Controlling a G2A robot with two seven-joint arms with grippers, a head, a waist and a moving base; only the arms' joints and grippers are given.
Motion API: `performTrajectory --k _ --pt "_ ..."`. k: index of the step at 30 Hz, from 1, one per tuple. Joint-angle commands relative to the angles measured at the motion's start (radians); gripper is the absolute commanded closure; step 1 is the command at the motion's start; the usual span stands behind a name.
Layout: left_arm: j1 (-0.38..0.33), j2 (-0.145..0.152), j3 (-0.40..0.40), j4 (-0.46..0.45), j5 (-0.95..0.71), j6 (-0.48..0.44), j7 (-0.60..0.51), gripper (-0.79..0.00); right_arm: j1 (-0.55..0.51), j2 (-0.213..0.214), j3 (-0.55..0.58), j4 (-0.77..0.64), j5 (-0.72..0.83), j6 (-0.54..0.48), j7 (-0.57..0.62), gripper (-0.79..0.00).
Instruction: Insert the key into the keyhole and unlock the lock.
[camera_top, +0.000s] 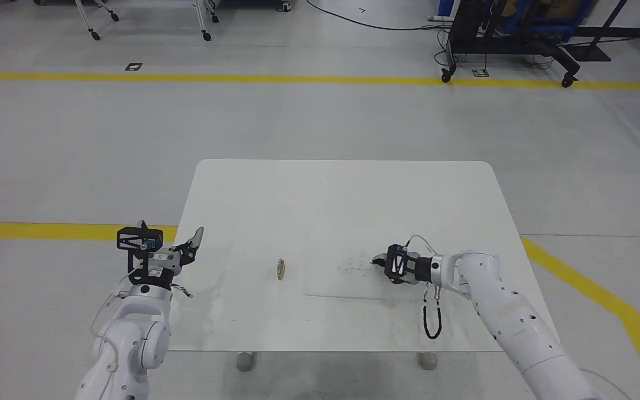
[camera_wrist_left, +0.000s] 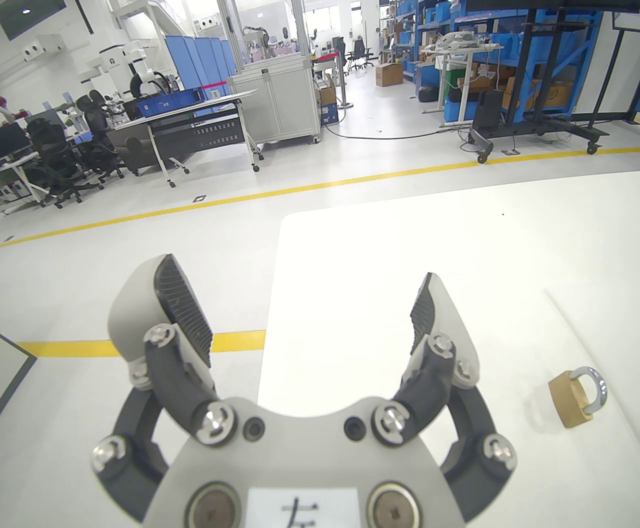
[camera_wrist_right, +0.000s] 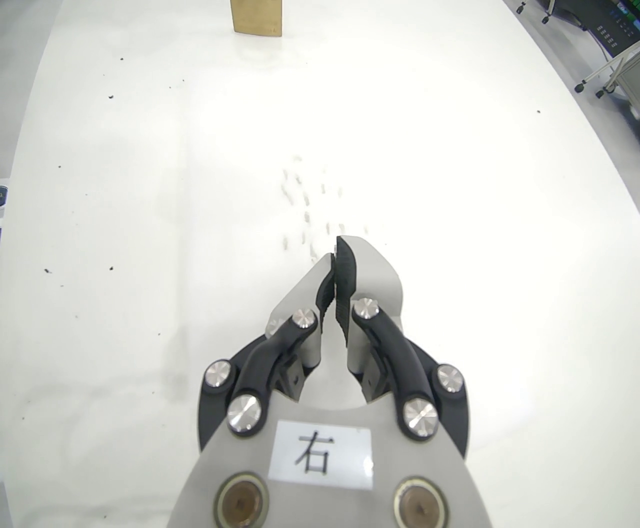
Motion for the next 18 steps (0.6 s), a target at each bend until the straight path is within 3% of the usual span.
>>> performTrajectory --k 1,18 --pt "0.0 0.0 0.0 0.0 0.0 0.0 0.0 -0.785 0.002 0.002 -0.001 -0.004 -0.004 0.004 -0.006 0.0" --pt "0.0 0.0 0.0 0.0 0.0 0.0 0.0 -0.785 -0.003 0.007 -0.007 -0.022 0.038 0.026 -0.013 0.0"
